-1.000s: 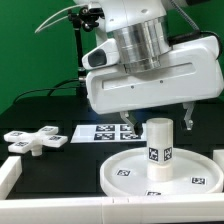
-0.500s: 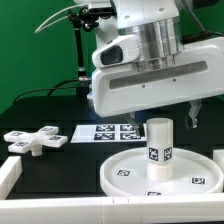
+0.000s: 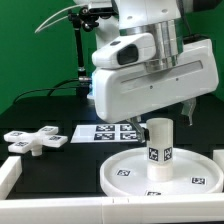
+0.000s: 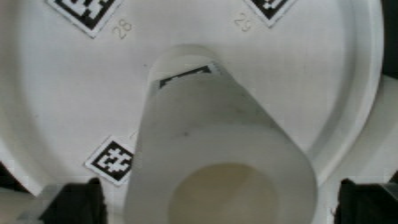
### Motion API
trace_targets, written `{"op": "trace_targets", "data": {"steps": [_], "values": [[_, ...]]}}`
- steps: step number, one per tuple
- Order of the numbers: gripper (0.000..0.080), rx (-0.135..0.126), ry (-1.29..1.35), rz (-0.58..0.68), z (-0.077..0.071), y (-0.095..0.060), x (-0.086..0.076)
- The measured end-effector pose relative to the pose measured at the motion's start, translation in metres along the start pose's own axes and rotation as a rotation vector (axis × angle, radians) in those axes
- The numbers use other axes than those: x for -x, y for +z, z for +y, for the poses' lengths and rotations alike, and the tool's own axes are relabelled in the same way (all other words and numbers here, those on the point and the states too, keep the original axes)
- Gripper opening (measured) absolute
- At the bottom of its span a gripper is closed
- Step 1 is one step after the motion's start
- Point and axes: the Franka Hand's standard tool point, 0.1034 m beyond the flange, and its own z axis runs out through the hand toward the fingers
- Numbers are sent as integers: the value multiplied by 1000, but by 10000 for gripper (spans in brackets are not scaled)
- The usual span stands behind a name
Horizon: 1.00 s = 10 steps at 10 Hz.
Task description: Assemble round table
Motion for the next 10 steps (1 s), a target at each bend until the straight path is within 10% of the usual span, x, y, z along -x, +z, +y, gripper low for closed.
{"op": "trace_targets", "data": {"steps": [10], "values": [[649,56,-891,-93,2,7,3]]}}
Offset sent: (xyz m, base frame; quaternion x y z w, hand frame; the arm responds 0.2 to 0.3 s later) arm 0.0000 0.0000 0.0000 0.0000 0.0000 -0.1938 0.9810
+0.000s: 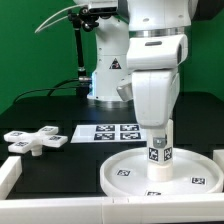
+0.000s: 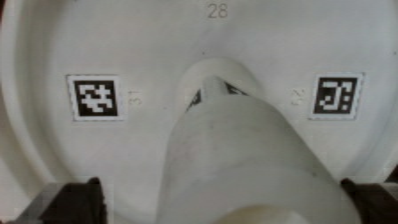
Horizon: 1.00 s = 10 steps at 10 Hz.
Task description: Assemble round table
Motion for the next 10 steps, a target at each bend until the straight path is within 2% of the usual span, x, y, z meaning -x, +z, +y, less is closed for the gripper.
{"op": "trace_targets", "data": {"steps": [5,7,8,9,10], "values": [[649,6,-266,-40,1,0,4],[649,6,-265,-45,2,0,6],[555,6,-263,-45,2,0,7],[409,-1,-262,-46,0,0,8],[409,-5,-262,-47,0,1,8]]}}
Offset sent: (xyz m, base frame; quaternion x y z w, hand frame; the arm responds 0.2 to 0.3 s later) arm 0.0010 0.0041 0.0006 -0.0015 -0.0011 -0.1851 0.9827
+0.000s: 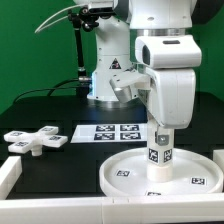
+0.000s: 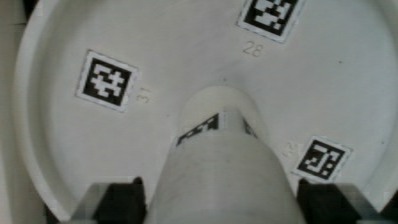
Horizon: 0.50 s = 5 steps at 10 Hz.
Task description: Assemble round table
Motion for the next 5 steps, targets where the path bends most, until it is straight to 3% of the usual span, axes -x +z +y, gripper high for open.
{"op": "trace_targets", "data": {"steps": [5], "values": [[409,-4,106,0,-1,0,1]]}}
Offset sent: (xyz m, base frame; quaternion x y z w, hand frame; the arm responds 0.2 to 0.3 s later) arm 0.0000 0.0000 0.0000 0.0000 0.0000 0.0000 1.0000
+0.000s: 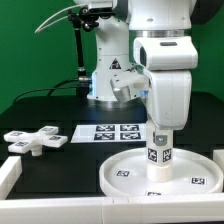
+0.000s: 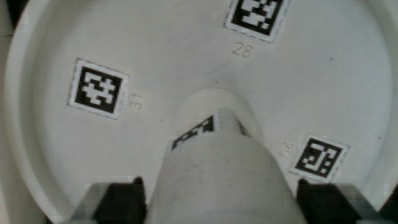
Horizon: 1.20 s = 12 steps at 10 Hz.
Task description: Assemble round table
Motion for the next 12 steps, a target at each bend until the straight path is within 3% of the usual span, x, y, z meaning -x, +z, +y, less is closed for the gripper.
{"op": "trace_targets", "data": {"steps": [5,12], "values": [[409,-14,492,4,-3,1,4],[409,-16,972,2,-3,1,1]]}}
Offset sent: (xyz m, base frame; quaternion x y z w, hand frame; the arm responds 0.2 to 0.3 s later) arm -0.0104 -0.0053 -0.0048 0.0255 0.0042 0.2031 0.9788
